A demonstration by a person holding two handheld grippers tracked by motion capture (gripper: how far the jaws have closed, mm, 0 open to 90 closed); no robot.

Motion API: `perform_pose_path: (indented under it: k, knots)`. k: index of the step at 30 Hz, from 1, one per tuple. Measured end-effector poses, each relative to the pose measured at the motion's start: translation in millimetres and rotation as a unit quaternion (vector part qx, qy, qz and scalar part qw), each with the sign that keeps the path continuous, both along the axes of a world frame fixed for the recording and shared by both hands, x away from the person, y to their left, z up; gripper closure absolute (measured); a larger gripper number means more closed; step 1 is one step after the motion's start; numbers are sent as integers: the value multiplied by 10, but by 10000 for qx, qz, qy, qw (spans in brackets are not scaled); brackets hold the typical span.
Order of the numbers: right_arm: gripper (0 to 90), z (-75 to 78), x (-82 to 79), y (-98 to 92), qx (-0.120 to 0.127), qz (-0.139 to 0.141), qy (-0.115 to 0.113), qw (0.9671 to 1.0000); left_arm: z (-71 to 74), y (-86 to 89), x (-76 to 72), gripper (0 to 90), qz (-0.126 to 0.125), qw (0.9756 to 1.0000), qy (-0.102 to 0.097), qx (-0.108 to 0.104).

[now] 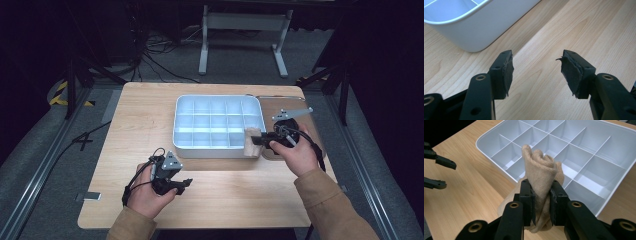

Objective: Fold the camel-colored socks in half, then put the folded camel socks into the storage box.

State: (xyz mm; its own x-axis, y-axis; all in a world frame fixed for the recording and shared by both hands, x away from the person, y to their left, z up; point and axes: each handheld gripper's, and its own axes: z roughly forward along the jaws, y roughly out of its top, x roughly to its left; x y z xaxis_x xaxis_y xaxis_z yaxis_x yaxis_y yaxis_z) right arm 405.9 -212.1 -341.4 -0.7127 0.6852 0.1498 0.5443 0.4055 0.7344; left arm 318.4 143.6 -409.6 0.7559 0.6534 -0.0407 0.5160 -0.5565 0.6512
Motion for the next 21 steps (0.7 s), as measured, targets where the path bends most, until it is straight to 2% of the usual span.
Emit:
perform_pose_path:
  k: [10,16,18,21]
  knots:
    - [751,13,159,-57,-198,-90,-130,9997,-5,-4,11,433,-35,10000,-10,38]
    - [749,-7,249,-92,-245,-206,-106,9994,-17,-11,19,431,-69,10000,-10,46]
    - [749,-28,321,-104,-368,-277,-95,9989,-17,-14,18,430,-57,10000,-12,32]
    - [749,-43,362,-109,-406,-301,-63,9987,-17,-12,13,430,-44,10000,14,5]
